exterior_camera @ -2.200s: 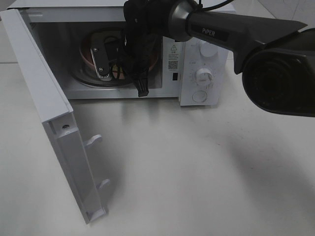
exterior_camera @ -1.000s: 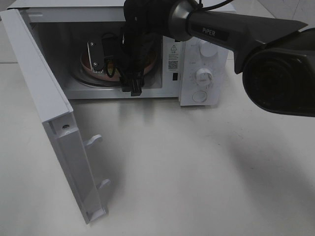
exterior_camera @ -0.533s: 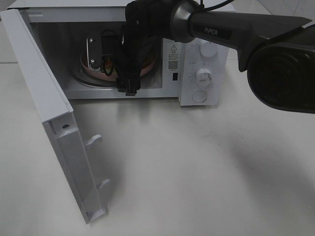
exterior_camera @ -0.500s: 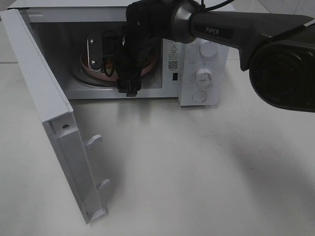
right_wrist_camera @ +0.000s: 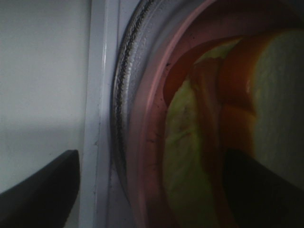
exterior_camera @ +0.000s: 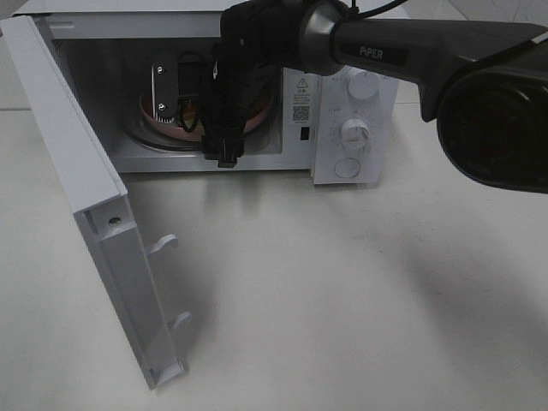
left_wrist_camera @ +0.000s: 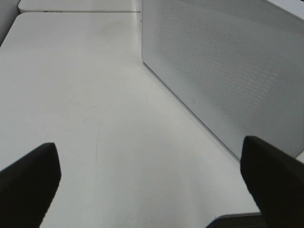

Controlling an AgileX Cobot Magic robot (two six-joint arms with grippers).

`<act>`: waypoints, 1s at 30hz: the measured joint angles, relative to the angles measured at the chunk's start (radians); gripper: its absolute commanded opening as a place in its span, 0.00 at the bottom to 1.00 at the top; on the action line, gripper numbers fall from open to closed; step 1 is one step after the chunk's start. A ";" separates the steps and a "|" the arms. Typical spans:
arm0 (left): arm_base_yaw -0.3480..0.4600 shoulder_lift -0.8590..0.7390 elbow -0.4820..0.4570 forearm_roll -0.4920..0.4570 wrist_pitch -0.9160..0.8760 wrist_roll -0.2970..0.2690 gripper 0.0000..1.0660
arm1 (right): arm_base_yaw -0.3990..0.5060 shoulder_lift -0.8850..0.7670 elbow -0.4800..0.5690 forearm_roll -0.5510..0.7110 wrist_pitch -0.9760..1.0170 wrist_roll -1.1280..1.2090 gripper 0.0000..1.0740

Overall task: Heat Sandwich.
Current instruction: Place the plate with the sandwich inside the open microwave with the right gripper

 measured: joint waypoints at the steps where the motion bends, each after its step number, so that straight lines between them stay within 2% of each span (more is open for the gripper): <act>1: 0.000 0.000 0.000 0.000 0.000 0.000 0.92 | 0.000 0.000 0.001 0.000 0.000 0.002 0.73; 6: 0.000 0.000 0.000 0.000 0.000 0.000 0.92 | 0.000 -0.008 0.031 0.000 -0.007 0.008 0.73; 19: 0.000 0.000 0.000 0.000 0.000 0.000 0.92 | -0.001 -0.105 0.200 -0.012 -0.090 0.008 0.71; 28: 0.000 0.000 0.000 0.000 0.000 0.000 0.92 | -0.001 -0.197 0.345 -0.018 -0.170 0.009 0.71; 30: 0.000 0.000 0.000 0.000 0.000 0.000 0.92 | -0.001 -0.241 0.408 -0.021 -0.197 0.009 0.71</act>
